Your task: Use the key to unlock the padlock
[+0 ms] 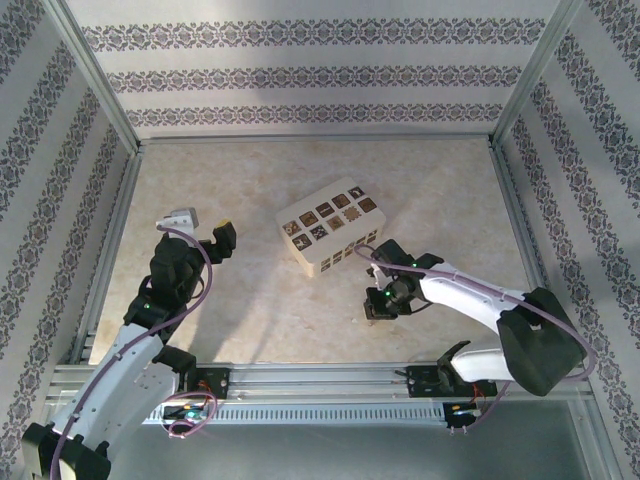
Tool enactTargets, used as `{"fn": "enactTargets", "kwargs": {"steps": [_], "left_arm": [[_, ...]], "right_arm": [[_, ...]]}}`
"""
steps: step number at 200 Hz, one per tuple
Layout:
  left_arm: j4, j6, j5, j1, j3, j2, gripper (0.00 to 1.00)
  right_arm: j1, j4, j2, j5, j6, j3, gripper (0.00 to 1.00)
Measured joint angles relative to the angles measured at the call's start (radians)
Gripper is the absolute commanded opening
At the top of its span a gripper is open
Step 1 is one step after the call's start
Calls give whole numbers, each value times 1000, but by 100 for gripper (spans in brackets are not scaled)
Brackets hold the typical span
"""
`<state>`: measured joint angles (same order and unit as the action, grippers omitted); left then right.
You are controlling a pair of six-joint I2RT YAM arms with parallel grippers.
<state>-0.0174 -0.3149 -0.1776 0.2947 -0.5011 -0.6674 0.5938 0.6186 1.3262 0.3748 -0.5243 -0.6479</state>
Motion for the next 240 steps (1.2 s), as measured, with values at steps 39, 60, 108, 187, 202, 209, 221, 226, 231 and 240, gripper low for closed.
{"fn": "enactTargets", "kwargs": {"steps": [39, 60, 108, 187, 202, 209, 221, 226, 231, 240], "left_arm": [[0, 0, 0, 0, 0, 0, 94], [0, 0, 0, 0, 0, 0, 94], [0, 0, 0, 0, 0, 0, 94], [0, 0, 0, 0, 0, 0, 94], [0, 0, 0, 0, 0, 2, 94], [0, 0, 0, 0, 0, 3, 94], [-1, 0, 0, 0, 0, 6, 95], [-1, 1, 0, 0, 0, 8, 95], [-1, 1, -1, 0, 0, 11, 94], [-1, 1, -4, 0, 0, 14, 95]], "right_arm": [[0, -43, 42, 60, 1, 0, 11], [0, -49, 68, 77, 4, 0, 16], [-9, -54, 89, 88, 8, 0, 27], [-42, -35, 11, 79, 19, 2, 34], [-42, -27, -3, 76, 24, 2, 34], [-42, -22, -7, 73, 27, 2, 34], [-43, -11, -14, 61, 31, 2, 35], [-47, -5, -18, 58, 32, 2, 35], [-49, 0, -23, 55, 32, 1, 35], [-55, 10, -32, 48, 35, -2, 35]]}}
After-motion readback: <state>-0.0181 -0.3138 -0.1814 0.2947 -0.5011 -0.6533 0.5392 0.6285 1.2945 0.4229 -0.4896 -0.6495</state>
